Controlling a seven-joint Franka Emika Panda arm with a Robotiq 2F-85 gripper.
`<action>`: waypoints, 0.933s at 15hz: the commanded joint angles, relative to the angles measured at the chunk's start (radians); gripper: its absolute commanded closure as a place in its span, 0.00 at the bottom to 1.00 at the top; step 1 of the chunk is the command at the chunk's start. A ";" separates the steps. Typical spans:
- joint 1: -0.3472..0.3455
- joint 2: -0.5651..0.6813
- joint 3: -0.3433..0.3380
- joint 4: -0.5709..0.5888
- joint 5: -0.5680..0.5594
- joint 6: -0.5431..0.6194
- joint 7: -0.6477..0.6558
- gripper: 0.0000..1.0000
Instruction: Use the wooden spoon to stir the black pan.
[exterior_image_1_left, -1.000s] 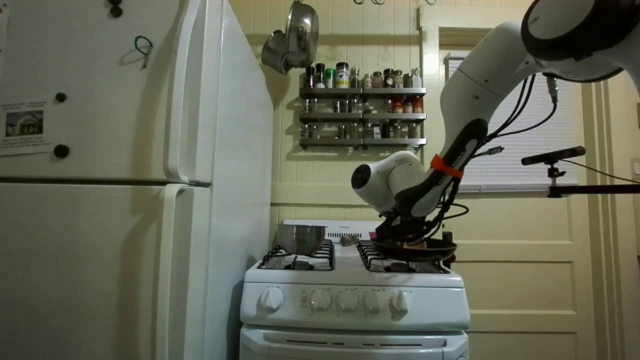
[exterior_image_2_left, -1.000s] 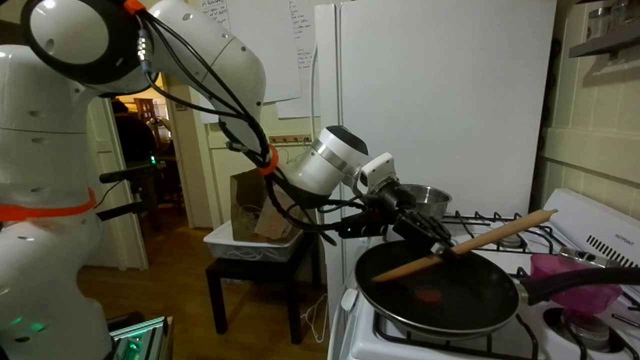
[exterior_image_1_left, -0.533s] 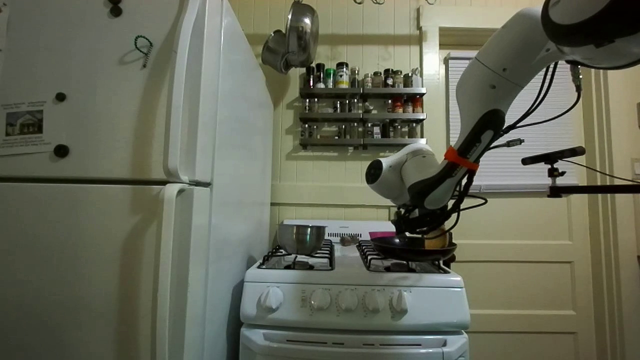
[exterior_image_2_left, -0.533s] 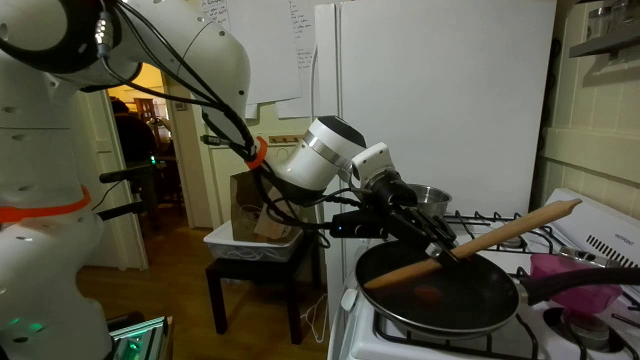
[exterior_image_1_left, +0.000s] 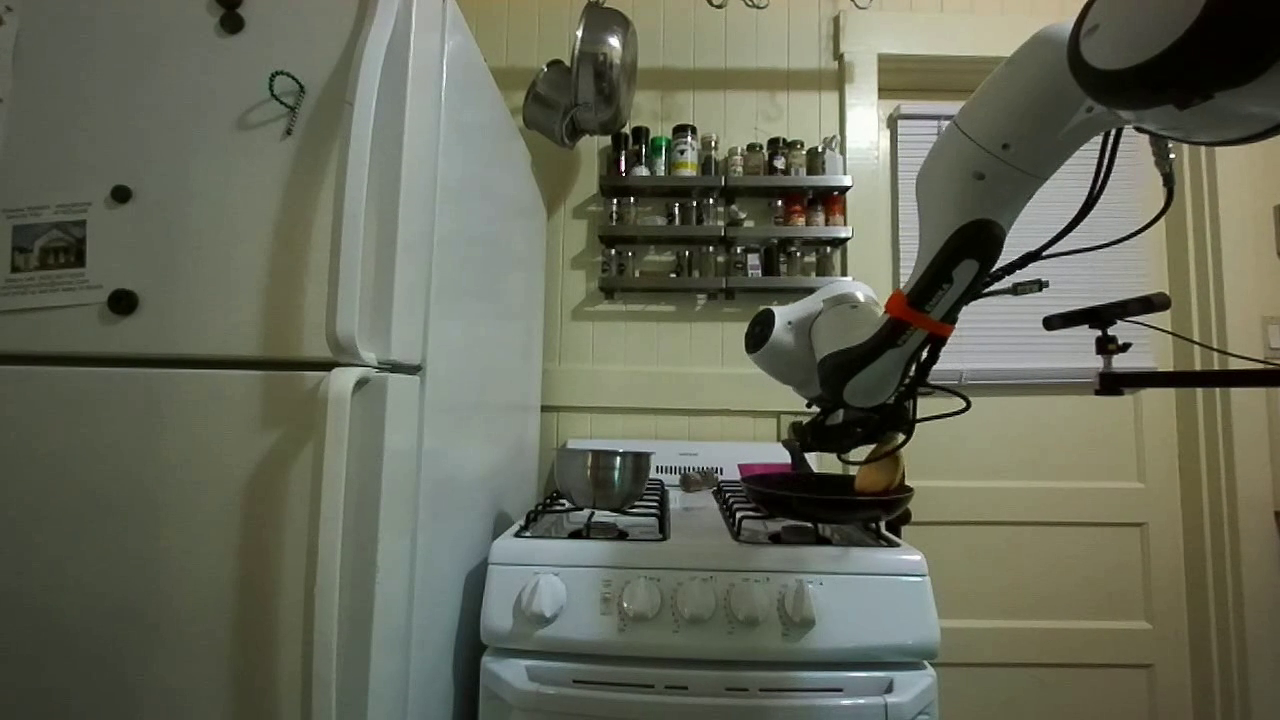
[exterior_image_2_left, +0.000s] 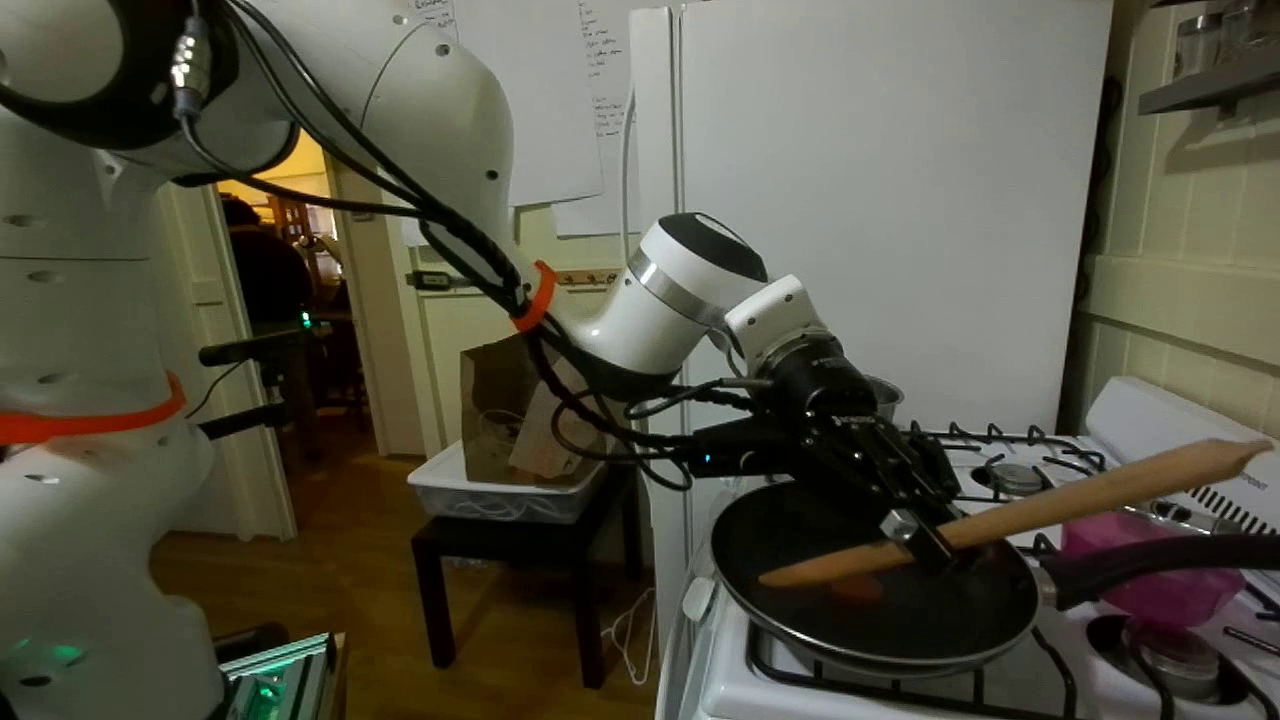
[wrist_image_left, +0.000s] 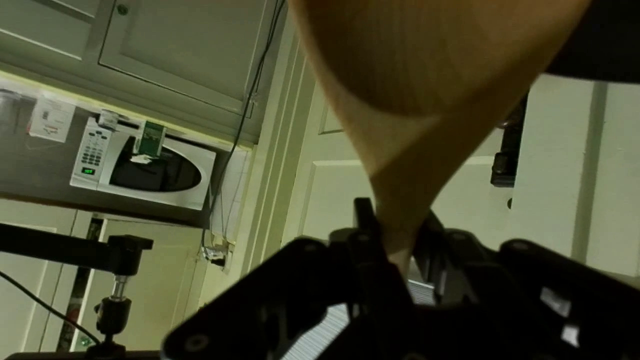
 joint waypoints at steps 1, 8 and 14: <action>-0.004 0.075 -0.002 0.076 0.101 0.005 0.061 0.95; -0.011 0.199 -0.011 0.244 0.181 0.032 0.087 0.95; -0.003 0.314 -0.006 0.394 0.287 0.092 0.078 0.95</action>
